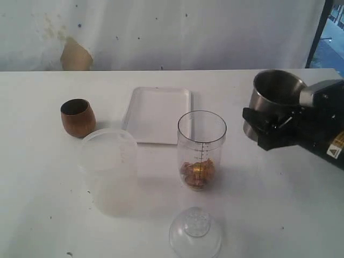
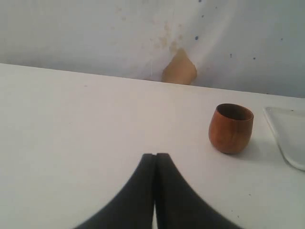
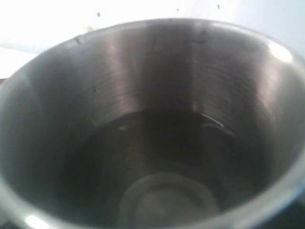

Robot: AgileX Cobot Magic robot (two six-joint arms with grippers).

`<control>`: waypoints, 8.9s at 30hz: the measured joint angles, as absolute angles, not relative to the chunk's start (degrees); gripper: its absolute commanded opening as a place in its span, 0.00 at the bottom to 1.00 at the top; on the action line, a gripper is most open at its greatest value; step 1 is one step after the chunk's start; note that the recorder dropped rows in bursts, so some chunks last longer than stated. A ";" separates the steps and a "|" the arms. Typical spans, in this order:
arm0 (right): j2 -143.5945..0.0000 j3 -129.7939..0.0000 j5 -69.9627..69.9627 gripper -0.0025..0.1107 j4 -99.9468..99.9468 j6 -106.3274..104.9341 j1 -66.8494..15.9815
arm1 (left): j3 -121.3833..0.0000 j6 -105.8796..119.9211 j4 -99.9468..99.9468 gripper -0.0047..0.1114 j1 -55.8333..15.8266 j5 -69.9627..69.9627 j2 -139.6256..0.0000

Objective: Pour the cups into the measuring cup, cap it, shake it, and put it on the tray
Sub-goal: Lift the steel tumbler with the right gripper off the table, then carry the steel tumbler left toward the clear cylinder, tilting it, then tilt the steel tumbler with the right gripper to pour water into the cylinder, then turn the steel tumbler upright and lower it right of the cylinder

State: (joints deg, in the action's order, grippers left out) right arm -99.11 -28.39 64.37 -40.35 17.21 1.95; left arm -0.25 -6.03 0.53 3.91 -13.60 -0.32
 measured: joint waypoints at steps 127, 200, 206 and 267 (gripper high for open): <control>-102.31 -50.08 54.35 0.02 -68.20 -4.86 -2.25 | -0.25 -6.03 0.53 0.04 3.91 -13.60 -0.32; -102.31 -50.92 56.17 0.02 -65.36 -25.74 -2.25 | -0.25 -6.03 0.53 0.04 3.91 -13.60 -0.32; -102.31 -51.58 56.57 0.02 -65.27 -26.26 -2.25 | -0.25 -6.03 0.53 0.04 3.91 -13.60 -0.32; -102.35 -53.62 60.09 0.02 -55.25 7.98 -2.25 | -0.25 -6.03 0.53 0.04 3.91 -13.60 -0.32</control>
